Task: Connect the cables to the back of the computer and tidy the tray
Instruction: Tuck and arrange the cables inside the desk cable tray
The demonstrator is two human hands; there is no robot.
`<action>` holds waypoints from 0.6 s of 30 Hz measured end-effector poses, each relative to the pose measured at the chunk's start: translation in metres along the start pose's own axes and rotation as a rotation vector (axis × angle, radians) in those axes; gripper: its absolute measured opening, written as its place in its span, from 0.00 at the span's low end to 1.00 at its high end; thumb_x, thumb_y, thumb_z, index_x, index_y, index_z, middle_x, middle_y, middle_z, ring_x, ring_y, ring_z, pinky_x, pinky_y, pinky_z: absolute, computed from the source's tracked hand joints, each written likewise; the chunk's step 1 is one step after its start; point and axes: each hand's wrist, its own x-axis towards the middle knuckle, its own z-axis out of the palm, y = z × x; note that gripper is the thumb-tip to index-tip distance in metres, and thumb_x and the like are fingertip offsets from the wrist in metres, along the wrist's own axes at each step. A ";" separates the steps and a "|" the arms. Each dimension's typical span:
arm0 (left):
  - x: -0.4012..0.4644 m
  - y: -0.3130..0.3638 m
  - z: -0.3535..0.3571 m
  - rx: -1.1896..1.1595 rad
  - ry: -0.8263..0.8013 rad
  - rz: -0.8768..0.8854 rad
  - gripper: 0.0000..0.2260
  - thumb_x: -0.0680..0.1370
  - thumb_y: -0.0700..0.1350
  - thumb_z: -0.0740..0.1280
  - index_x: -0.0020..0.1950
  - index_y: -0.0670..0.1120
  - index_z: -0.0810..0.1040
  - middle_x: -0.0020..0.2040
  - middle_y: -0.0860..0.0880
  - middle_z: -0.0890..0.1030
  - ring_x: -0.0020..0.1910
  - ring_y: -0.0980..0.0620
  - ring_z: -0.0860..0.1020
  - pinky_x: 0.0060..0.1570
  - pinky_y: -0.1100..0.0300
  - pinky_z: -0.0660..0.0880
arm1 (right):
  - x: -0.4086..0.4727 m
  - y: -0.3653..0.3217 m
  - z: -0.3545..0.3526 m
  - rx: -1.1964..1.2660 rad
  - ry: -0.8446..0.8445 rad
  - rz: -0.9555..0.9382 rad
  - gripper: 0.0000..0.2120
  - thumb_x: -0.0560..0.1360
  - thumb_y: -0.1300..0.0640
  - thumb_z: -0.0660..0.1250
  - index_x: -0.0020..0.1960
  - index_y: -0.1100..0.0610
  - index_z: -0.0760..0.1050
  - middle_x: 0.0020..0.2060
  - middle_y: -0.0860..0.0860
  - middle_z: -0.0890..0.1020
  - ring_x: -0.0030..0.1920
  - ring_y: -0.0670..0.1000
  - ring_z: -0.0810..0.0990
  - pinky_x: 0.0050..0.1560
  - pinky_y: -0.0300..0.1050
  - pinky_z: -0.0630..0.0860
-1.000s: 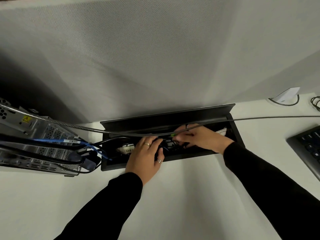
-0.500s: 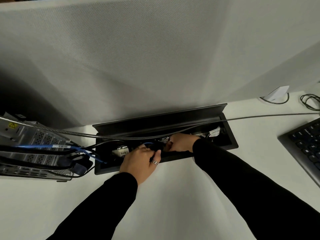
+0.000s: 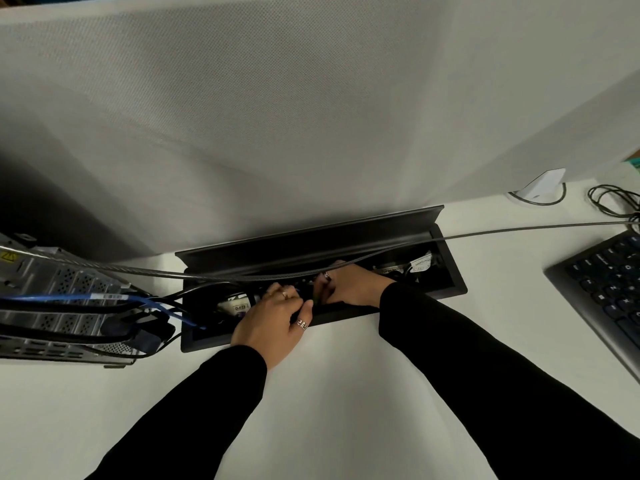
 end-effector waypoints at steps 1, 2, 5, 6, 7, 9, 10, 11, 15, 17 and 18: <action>0.000 -0.001 0.002 0.006 0.003 -0.004 0.26 0.75 0.56 0.48 0.36 0.40 0.77 0.40 0.46 0.79 0.48 0.44 0.75 0.45 0.49 0.76 | 0.000 -0.001 0.000 -0.010 -0.008 -0.001 0.08 0.72 0.64 0.67 0.49 0.57 0.79 0.38 0.47 0.79 0.35 0.40 0.74 0.35 0.29 0.69; 0.001 -0.002 0.003 0.008 0.010 -0.003 0.26 0.75 0.56 0.49 0.35 0.40 0.78 0.39 0.45 0.79 0.47 0.44 0.76 0.46 0.50 0.76 | 0.001 -0.001 -0.001 -0.021 -0.015 -0.003 0.08 0.72 0.64 0.67 0.50 0.57 0.79 0.37 0.46 0.79 0.34 0.40 0.74 0.33 0.27 0.69; 0.003 -0.003 0.005 0.041 0.003 -0.008 0.27 0.75 0.55 0.48 0.34 0.40 0.80 0.37 0.45 0.80 0.44 0.45 0.77 0.46 0.53 0.76 | 0.005 -0.003 0.000 -0.076 -0.046 0.022 0.08 0.72 0.65 0.65 0.50 0.58 0.79 0.32 0.44 0.76 0.32 0.41 0.72 0.26 0.24 0.66; 0.003 -0.004 0.005 0.068 0.021 0.003 0.27 0.76 0.55 0.49 0.33 0.40 0.79 0.35 0.46 0.79 0.42 0.45 0.78 0.43 0.54 0.76 | 0.006 -0.003 0.000 -0.102 -0.059 0.035 0.08 0.73 0.64 0.65 0.51 0.59 0.79 0.32 0.44 0.75 0.31 0.41 0.72 0.26 0.26 0.67; 0.003 -0.004 0.005 0.099 0.044 0.013 0.25 0.76 0.54 0.50 0.31 0.41 0.79 0.32 0.47 0.78 0.37 0.46 0.78 0.38 0.56 0.76 | 0.008 -0.003 0.000 -0.127 -0.073 0.051 0.08 0.73 0.64 0.65 0.51 0.59 0.78 0.32 0.45 0.75 0.32 0.42 0.71 0.27 0.28 0.67; 0.000 -0.001 0.004 0.156 0.077 0.024 0.22 0.76 0.52 0.53 0.27 0.43 0.76 0.27 0.49 0.75 0.30 0.47 0.77 0.30 0.60 0.73 | 0.010 -0.002 -0.001 -0.157 -0.096 0.076 0.09 0.73 0.63 0.65 0.52 0.59 0.78 0.32 0.45 0.74 0.32 0.43 0.71 0.25 0.27 0.67; -0.002 0.000 0.004 0.170 0.100 0.026 0.21 0.76 0.51 0.54 0.27 0.44 0.75 0.26 0.50 0.75 0.27 0.48 0.76 0.27 0.61 0.72 | 0.011 -0.003 -0.001 -0.186 -0.107 0.075 0.09 0.73 0.63 0.64 0.53 0.58 0.78 0.33 0.44 0.75 0.33 0.43 0.71 0.25 0.25 0.66; -0.003 -0.001 0.005 0.175 0.123 0.024 0.21 0.76 0.51 0.55 0.27 0.44 0.74 0.25 0.50 0.74 0.25 0.48 0.75 0.25 0.63 0.70 | 0.012 -0.004 -0.001 -0.232 -0.119 0.065 0.10 0.74 0.62 0.64 0.54 0.58 0.78 0.35 0.45 0.75 0.34 0.44 0.71 0.27 0.26 0.66; -0.003 -0.002 0.004 0.167 0.140 -0.008 0.22 0.76 0.53 0.54 0.26 0.46 0.74 0.24 0.50 0.74 0.22 0.48 0.75 0.24 0.65 0.64 | 0.014 -0.006 0.001 -0.375 -0.150 0.046 0.11 0.75 0.60 0.63 0.56 0.59 0.77 0.49 0.54 0.80 0.44 0.49 0.72 0.44 0.39 0.67; -0.003 0.001 0.001 0.156 0.085 -0.039 0.25 0.76 0.57 0.49 0.28 0.46 0.74 0.25 0.50 0.76 0.25 0.47 0.76 0.26 0.62 0.66 | 0.016 -0.005 0.003 -0.406 -0.144 0.043 0.11 0.75 0.59 0.62 0.55 0.60 0.77 0.52 0.57 0.80 0.48 0.54 0.76 0.49 0.42 0.70; -0.003 0.003 0.000 0.153 0.069 -0.048 0.27 0.76 0.59 0.46 0.31 0.46 0.75 0.27 0.49 0.78 0.28 0.46 0.78 0.28 0.60 0.67 | 0.017 -0.004 0.003 -0.410 -0.145 0.042 0.11 0.75 0.60 0.62 0.56 0.60 0.76 0.52 0.57 0.80 0.49 0.55 0.76 0.48 0.41 0.70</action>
